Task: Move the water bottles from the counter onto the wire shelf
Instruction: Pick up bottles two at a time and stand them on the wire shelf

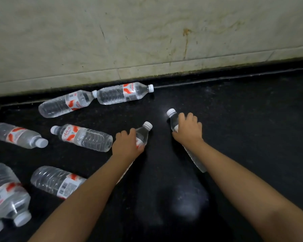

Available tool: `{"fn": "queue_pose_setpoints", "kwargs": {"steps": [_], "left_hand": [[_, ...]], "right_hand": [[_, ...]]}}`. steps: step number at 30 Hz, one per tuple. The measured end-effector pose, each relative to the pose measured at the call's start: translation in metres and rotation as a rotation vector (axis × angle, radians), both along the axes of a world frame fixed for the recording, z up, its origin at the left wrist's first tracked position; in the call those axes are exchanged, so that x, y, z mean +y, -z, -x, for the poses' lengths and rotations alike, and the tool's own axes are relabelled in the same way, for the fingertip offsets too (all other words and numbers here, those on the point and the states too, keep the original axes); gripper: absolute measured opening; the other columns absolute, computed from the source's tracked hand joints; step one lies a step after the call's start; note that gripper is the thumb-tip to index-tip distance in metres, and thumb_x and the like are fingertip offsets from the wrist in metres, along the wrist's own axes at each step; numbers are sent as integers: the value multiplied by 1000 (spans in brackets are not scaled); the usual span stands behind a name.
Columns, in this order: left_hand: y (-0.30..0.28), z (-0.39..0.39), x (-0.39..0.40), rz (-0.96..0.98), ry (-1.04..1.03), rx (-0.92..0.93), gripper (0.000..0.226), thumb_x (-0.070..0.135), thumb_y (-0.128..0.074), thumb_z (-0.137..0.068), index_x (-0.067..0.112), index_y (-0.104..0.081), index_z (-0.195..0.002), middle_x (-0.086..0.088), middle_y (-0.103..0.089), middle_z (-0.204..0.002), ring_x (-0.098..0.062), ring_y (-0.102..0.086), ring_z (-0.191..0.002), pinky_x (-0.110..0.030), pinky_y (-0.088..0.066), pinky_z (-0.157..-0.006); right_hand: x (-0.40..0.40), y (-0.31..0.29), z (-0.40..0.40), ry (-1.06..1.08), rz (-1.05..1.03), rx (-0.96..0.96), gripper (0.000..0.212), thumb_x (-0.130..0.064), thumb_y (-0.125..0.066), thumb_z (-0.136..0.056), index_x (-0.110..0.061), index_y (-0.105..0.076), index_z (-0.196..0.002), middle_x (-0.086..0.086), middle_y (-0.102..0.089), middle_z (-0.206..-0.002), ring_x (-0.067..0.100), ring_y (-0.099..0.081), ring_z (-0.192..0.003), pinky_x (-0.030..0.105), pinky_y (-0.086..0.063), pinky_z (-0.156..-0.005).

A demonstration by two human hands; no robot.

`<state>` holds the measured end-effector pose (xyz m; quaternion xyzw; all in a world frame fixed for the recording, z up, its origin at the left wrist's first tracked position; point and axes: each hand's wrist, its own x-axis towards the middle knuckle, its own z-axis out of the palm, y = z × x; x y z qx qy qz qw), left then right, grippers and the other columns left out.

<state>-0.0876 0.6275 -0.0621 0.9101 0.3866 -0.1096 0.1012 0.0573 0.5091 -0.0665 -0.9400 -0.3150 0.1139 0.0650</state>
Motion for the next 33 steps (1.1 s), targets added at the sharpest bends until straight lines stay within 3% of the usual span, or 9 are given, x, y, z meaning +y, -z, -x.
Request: {"fn": "queue_pose_setpoints", "kwargs": {"steps": [3, 6, 8, 10, 13, 16, 20, 26, 33], "left_hand": [[-5, 2, -5, -29, 61, 23, 58, 42, -54, -87, 13, -33, -133, -15, -44, -130, -31, -44, -119, -37, -44, -93], [-6, 11, -18, -45, 223, 72, 59, 41, -52, -88, 15, -31, -136, -13, -43, -130, -29, -43, -119, -34, -45, -91], [-9, 15, -28, -122, 322, 17, 61, 42, -60, -83, 14, -39, -132, -12, -49, -121, -28, -49, -111, -33, -49, -82], [-22, 12, -39, -192, 383, -93, 63, 43, -71, -72, 11, -51, -122, -12, -57, -107, -28, -57, -98, -32, -53, -69], [-38, 4, -55, -14, 390, -220, 60, 39, -61, -84, 11, -38, -131, -12, -49, -119, -28, -47, -112, -34, -46, -83], [-56, -7, -81, 142, 370, -457, 53, 38, -67, -79, 7, -45, -117, -12, -54, -111, -27, -50, -104, -33, -43, -78], [-85, -29, -135, 270, 438, -612, 57, 34, -72, -75, 2, -47, -115, -13, -56, -108, -29, -52, -102, -38, -45, -80], [-125, -73, -241, 248, 556, -691, 68, 36, -74, -74, 3, -44, -125, -15, -53, -122, -31, -52, -112, -43, -47, -91], [-146, -109, -403, 305, 568, -810, 62, 31, -75, -74, 4, -44, -120, -13, -53, -120, -27, -52, -110, -32, -42, -84]], "right_hand": [[-12, -5, 21, 24, -4, -67, 43, -19, -63, -79, -6, -44, -115, 18, -49, -113, 34, -50, -104, 40, -43, -81], [-38, -16, 47, 79, -49, -172, 45, -20, -84, -46, -6, -58, -79, 16, -60, -75, 31, -59, -63, 32, -45, -51], [-60, -24, 56, 123, -97, -216, 54, -24, -88, -34, -7, -55, -73, 15, -59, -66, 29, -57, -53, 29, -44, -42], [-82, -37, 63, 172, -168, -200, 58, -23, -89, -39, -3, -53, -80, 19, -59, -72, 34, -59, -57, 33, -47, -45], [-116, -62, 73, 326, -335, -148, 50, -21, -79, -67, 7, -52, -99, 27, -53, -99, 43, -54, -88, 44, -48, -70], [-159, -80, 87, 437, -440, -120, 53, -27, -70, -78, 7, -44, -109, 22, -44, -115, 35, -45, -106, 39, -41, -83], [-214, -110, 90, 550, -547, -154, 57, -27, -73, -74, 3, -43, -112, 18, -43, -116, 30, -45, -110, 36, -41, -85], [-312, -143, 77, 654, -693, -261, 59, -26, -75, -72, -2, -42, -115, 14, -44, -118, 26, -46, -110, 29, -38, -83], [-465, -159, 53, 672, -771, -341, 64, -25, -77, -69, -2, -42, -117, 12, -46, -120, 25, -46, -111, 16, -27, -77]]}}
